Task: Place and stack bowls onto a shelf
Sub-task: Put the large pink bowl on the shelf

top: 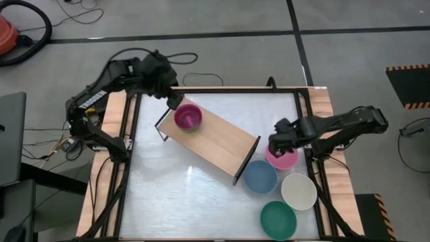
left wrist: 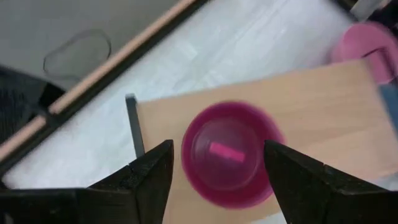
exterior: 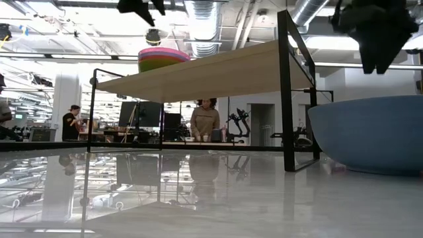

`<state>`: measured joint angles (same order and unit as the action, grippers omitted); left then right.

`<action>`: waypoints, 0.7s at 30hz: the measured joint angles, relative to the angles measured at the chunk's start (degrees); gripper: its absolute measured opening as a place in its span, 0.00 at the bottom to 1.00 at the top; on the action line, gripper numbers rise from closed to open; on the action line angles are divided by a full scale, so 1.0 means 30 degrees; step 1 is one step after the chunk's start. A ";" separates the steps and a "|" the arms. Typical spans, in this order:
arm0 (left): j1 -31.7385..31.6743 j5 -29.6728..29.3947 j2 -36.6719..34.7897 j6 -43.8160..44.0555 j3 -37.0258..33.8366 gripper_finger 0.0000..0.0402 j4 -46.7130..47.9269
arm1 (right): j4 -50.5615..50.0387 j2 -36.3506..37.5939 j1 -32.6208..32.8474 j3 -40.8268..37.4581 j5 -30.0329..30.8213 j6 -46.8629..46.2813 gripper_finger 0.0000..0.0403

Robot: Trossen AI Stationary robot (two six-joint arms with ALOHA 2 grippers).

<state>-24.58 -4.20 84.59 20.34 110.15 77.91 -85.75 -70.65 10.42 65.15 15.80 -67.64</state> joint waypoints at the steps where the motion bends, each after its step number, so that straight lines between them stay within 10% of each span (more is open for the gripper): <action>1: 0.0007 -0.0065 -0.0024 -0.0115 0.0281 0.58 -0.0184 | 0.0575 -0.0063 0.0127 -0.0307 -0.0228 -0.0093 0.67; 21: 0.0000 -0.0106 -0.0070 -0.3068 0.1544 0.58 -0.1015 | 0.4252 0.1440 0.8040 -0.3991 -0.2203 0.4714 0.67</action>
<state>-24.58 -4.51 84.38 11.14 114.78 74.86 -72.99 -66.32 34.54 53.18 9.19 -53.50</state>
